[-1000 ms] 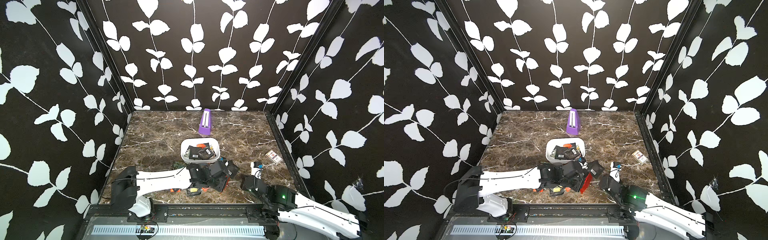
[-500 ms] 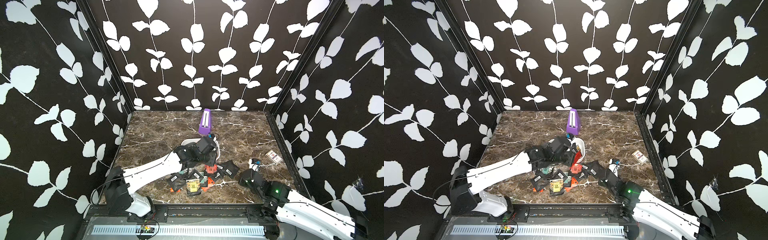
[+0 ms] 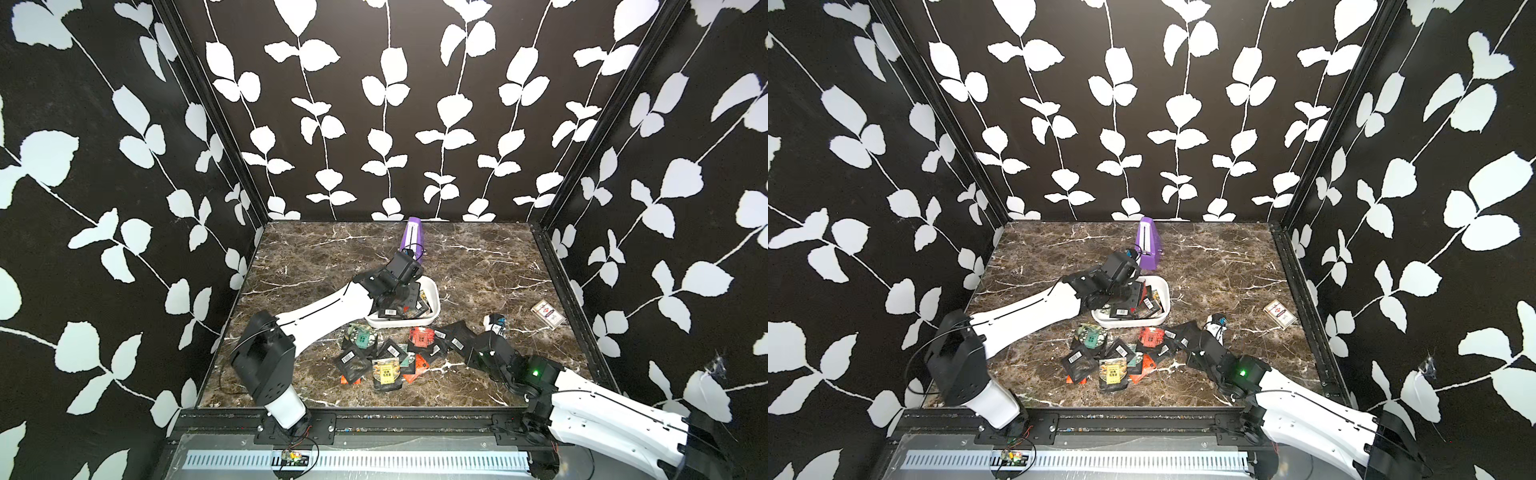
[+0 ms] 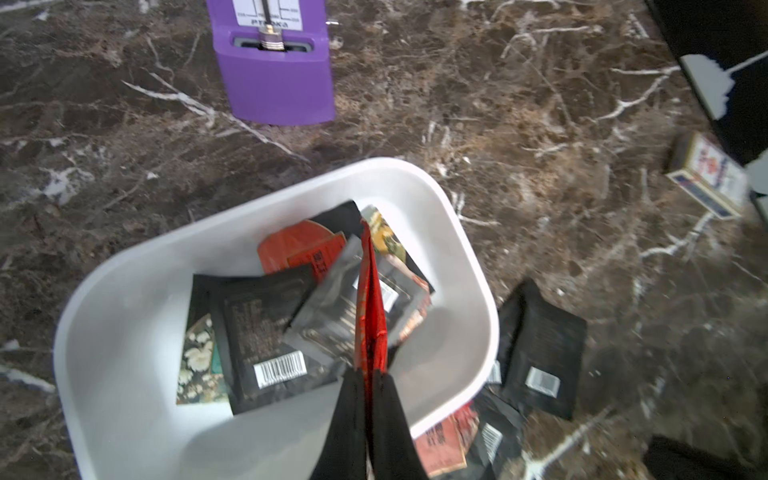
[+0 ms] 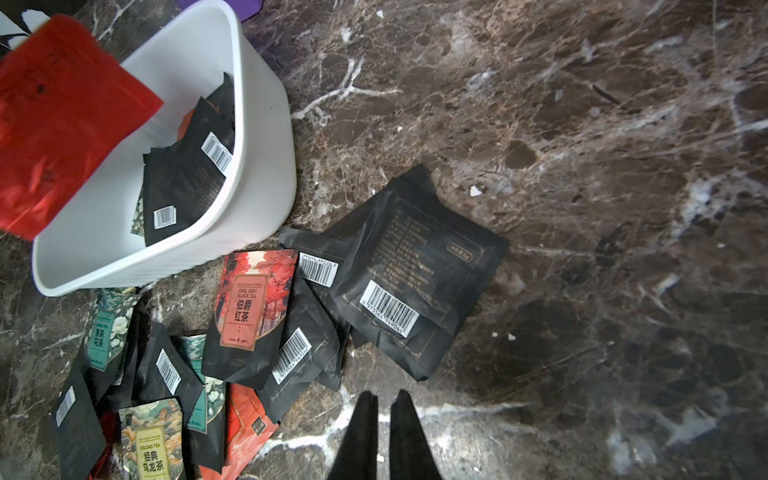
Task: Put the tea bags into the storage box
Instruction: Place the tea bag in the storage box.
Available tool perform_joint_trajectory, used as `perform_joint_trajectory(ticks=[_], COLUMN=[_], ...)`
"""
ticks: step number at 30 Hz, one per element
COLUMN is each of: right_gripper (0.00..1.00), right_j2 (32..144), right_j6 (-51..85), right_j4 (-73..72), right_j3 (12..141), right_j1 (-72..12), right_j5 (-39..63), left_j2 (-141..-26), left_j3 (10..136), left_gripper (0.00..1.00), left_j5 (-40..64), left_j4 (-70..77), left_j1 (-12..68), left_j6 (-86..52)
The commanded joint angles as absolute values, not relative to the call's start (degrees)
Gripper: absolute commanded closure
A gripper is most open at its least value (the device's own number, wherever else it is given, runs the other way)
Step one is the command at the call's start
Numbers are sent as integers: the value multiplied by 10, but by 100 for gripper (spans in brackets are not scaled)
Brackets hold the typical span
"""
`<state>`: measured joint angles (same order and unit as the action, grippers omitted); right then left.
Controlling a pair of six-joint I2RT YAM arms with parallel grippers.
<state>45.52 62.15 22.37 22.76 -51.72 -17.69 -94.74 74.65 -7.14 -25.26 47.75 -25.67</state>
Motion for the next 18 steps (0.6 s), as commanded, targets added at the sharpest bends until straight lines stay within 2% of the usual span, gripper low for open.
perform_joint_trajectory(ticks=[1,3,7,8,11,13,18], right_gripper=[85,83,79,79,78,78,80], right_j2=[437,426,412,411,413,417,448], right_j6=[620,620,616,612,603,591,563], right_j4=[229,240,259,264,271,260,193], right_j3=[208,207,207,209,213,212,207], right_j1=[-511,-509,-501,-498,-483,-468,-401], right_j5=[-182,-185,-185,-185,-177,-164,-85], left_j2=[-969,-986,-972,-960,-923,-893,-832], left_j3=[779,791,794,794,795,786,720], left_gripper=[100,97,56,53,49,48,48], left_j5=[-86,-90,-154,-168,-201,-188,-22], left_j4=[-242,-258,-277,-279,-296,-296,-233], left_j1=[471,464,459,458,457,457,461], left_j6=[-228,-227,-211,-203,-194,-201,-287])
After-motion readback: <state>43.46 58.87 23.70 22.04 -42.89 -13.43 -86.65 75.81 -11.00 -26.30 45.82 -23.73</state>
